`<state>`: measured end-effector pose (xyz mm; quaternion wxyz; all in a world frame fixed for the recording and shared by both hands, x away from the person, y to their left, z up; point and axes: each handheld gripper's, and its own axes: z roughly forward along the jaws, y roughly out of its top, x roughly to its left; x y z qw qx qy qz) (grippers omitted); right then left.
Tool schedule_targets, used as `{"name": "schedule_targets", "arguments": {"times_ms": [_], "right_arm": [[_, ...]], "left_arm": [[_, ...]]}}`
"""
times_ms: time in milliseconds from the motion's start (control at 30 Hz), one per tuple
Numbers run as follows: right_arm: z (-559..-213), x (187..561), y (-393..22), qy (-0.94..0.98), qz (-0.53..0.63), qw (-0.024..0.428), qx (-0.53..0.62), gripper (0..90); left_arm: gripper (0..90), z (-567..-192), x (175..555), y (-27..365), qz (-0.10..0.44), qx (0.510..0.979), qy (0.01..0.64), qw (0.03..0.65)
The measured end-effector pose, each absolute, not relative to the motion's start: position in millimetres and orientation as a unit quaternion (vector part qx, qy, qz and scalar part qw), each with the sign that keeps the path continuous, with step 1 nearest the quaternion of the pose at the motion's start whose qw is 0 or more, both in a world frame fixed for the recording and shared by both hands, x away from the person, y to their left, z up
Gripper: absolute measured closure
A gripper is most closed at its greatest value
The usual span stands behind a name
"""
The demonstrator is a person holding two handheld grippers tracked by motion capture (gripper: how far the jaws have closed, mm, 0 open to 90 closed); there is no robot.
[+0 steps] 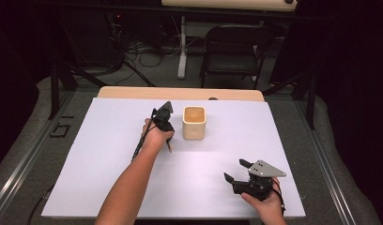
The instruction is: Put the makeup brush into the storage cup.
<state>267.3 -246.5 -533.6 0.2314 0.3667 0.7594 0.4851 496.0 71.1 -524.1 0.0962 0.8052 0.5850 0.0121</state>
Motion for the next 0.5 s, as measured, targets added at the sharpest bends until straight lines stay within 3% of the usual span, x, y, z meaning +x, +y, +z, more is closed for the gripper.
{"name": "schedule_targets", "arguments": {"times_ms": [500], "right_arm": [[-533.6,267.7,-247.8,0.759,0.484,0.229,0.37,21.7]], "left_arm": [[80.7,-523.2,497.7,70.6,0.028,0.82,0.569,0.058]]}}
